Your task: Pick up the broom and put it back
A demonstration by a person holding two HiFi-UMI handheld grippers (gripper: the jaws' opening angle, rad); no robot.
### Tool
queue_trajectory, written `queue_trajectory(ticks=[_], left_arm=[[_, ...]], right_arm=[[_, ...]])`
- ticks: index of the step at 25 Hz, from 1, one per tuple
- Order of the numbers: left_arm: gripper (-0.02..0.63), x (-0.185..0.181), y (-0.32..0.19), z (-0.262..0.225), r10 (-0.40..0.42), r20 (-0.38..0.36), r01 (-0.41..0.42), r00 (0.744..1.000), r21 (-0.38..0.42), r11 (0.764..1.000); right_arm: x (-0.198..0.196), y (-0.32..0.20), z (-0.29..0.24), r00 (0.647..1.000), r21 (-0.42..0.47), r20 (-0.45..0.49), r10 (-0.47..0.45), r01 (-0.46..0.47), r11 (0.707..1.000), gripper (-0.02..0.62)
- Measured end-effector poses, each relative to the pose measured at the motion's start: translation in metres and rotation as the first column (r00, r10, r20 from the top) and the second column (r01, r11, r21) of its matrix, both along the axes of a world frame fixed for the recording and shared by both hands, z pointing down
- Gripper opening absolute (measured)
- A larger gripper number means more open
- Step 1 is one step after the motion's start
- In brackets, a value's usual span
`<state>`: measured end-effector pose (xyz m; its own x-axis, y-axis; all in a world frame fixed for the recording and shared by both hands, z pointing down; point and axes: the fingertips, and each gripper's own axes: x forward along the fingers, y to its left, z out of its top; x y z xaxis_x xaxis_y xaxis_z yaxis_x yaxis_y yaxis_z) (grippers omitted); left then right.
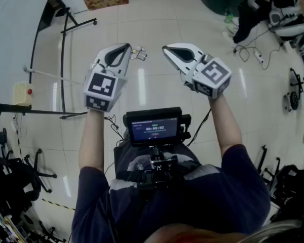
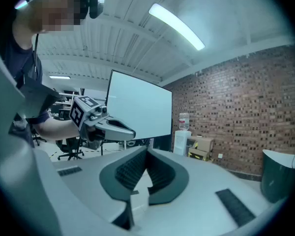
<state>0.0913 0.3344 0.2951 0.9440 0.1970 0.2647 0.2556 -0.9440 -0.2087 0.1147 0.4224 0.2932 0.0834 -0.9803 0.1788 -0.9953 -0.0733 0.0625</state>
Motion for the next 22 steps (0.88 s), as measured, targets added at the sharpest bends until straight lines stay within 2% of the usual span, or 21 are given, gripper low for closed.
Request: queue_trajectory(ticks=[2,4,9,14,16,20,22], left_arm=[[0.0,-0.008,0.0,-0.003,-0.007,0.019,0.007,1.0,-0.007,1.0],[0.0,-0.015,-0.021,-0.001,-0.02,0.031,0.021,0.999,-0.025,0.999],[0.0,-0.033,-0.162,0.03,-0.082,0.026,0.084,0.996,-0.097,0.992],[0.0,-0.039,-0.176,0.0,-0.134,0.004,0.134,0.991,-0.092,0.987],[0.0,-0.049,-0.198,-0.007,-0.168,-0.012,0.166,0.986,-0.091,0.982],[0.0,-0.08,-0.275,0.013,-0.256,-0.008,0.254,0.967,-0.087,0.963],[0.0,-0.09,-0.291,0.017,-0.304,0.009,0.303,0.953,-0.088,0.949]], right_arm=[[-0.006,0.002,-0.001,1.0,-0.029,0.007,-0.003,0.003,1.0,0.015],[-0.012,-0.016,0.003,1.0,-0.058,0.019,-0.007,0.008,0.998,0.015],[-0.026,-0.153,0.024,0.996,-0.089,0.031,-0.078,0.081,0.993,0.015],[-0.032,-0.174,0.01,0.99,-0.133,-0.008,-0.143,0.141,0.981,0.015],[-0.046,-0.205,0.012,0.981,-0.141,-0.013,-0.195,0.192,0.971,0.015],[-0.081,-0.298,0.029,0.945,-0.145,-0.034,-0.325,0.317,0.937,0.015],[-0.091,-0.317,0.026,0.93,-0.13,-0.036,-0.366,0.359,0.924,0.015]])
